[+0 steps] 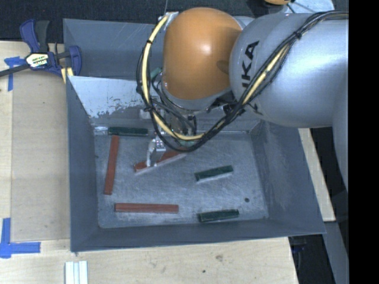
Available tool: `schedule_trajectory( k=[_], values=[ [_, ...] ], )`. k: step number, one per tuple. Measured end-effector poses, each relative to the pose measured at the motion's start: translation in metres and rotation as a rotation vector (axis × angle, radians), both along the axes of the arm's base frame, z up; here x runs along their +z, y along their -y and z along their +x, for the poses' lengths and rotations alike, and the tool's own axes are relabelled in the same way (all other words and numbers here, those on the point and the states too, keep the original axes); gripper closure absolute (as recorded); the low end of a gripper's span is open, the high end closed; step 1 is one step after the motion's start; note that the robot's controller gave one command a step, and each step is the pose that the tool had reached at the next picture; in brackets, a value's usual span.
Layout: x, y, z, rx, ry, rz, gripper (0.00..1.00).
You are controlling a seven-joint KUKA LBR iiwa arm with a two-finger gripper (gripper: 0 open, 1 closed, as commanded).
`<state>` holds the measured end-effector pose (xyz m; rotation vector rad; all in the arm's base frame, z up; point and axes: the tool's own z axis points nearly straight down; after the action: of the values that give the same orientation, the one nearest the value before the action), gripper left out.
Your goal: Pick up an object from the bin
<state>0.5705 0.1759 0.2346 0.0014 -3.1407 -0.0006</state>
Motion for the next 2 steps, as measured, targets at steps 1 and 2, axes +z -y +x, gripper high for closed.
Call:
schedule_trajectory(
  k=[1,2],
  values=[
    [0.009,0.004,-0.001,0.106,0.003,0.001,0.00],
    [-0.034,0.014,0.000,0.250,0.012,0.001,0.00]
  ],
)
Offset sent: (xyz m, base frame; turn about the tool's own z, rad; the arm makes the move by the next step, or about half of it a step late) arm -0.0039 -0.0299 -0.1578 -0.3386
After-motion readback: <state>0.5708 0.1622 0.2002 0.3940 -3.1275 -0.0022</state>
